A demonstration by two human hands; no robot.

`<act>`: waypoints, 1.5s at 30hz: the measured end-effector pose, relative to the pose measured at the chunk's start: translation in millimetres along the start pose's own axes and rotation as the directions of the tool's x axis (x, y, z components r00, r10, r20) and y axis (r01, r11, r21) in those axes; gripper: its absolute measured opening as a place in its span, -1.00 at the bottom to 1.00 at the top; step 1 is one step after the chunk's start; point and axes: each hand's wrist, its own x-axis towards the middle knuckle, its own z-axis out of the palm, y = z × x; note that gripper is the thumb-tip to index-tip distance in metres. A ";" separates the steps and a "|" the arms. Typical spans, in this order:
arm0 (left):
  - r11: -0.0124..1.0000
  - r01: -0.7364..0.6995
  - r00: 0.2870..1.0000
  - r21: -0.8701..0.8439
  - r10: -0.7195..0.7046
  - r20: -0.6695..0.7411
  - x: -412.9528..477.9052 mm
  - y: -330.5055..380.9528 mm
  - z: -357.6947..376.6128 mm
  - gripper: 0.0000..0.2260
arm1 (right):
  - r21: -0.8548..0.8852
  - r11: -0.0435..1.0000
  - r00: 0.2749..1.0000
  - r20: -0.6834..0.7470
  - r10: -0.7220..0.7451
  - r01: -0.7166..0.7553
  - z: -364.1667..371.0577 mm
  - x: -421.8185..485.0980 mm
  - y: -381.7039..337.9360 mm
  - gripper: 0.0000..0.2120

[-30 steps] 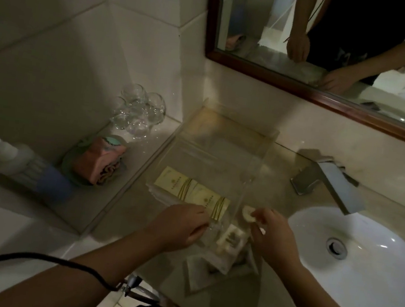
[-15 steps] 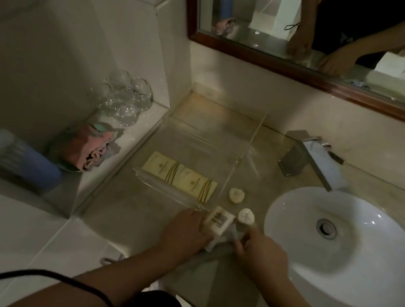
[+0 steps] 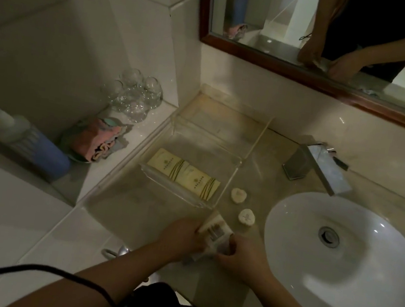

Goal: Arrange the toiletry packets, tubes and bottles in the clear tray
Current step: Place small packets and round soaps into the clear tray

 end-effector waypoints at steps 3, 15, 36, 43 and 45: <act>0.998 -0.009 1.000 -0.060 0.010 0.003 -7.8 -3.7 -2.8 -0.72 | -0.008 1.000 0.999 0.034 -0.006 0.006 -1.2 -1.5 -3.9 -0.75; 0.736 -0.109 0.990 -0.668 0.020 -0.140 -21.0 -2.6 -65.4 -0.79 | 0.860 0.511 0.998 -0.028 0.053 -0.003 -27.2 10.8 -60.6 -0.76; 0.365 -0.017 0.833 -0.931 -0.510 -0.215 31.1 -79.4 -127.2 -0.84 | -0.019 0.991 0.985 0.116 -0.126 0.129 -66.8 183.4 -175.0 -0.78; 0.312 -0.070 0.788 -0.948 -0.565 -0.244 32.6 -90.5 -135.8 -0.87 | -0.177 0.943 0.926 0.310 -0.217 0.280 -25.9 220.3 -180.2 -0.83; 0.277 -0.070 0.788 -0.958 -0.574 -0.224 33.5 -89.8 -134.7 -0.86 | -0.154 0.946 0.936 0.260 -0.238 0.284 -21.6 222.2 -178.1 -0.95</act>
